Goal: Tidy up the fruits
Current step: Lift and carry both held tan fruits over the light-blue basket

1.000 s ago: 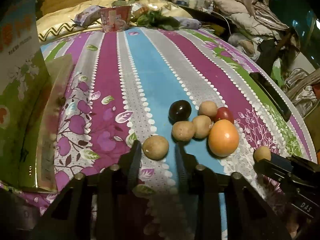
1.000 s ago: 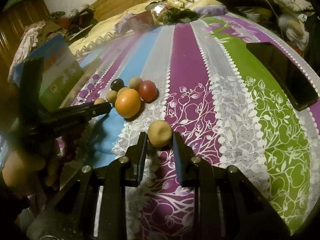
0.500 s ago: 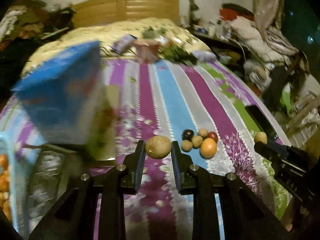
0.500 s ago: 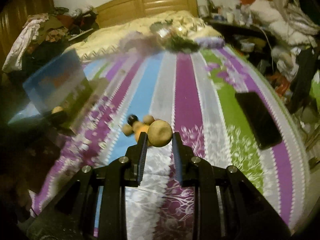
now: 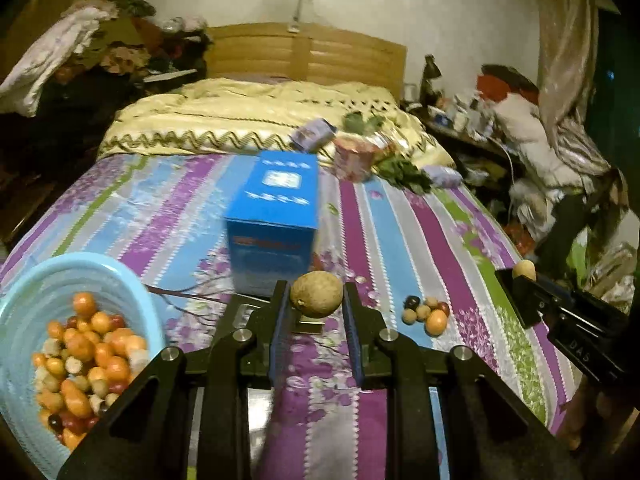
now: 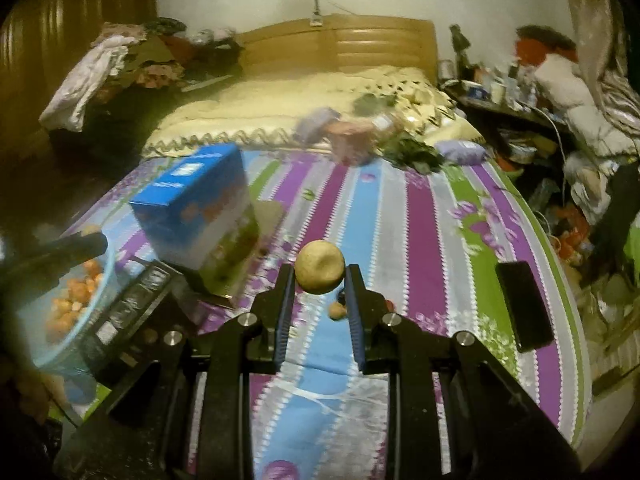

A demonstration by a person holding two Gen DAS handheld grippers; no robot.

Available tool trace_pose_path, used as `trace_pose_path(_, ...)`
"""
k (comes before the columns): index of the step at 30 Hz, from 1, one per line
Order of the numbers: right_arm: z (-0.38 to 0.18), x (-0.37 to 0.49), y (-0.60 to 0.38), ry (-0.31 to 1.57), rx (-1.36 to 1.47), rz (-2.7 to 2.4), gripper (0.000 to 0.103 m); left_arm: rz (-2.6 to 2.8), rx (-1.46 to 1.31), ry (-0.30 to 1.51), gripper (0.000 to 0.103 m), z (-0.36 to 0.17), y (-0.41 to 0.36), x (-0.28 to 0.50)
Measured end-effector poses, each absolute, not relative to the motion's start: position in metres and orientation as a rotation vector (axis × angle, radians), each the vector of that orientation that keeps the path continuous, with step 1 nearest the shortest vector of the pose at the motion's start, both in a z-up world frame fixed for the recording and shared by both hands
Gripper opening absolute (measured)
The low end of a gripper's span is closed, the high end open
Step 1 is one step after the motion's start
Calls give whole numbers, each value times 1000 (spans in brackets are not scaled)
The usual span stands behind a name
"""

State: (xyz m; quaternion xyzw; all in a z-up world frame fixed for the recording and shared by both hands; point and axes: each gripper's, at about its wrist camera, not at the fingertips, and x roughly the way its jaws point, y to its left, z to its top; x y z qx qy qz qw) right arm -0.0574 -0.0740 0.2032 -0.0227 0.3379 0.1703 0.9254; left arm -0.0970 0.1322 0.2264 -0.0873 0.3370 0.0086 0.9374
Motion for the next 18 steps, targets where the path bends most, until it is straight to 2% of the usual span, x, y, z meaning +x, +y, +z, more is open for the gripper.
trace_pose_path(18,238,-83,17,656,-89,505,26,174,-260,616,26,255,227,-151)
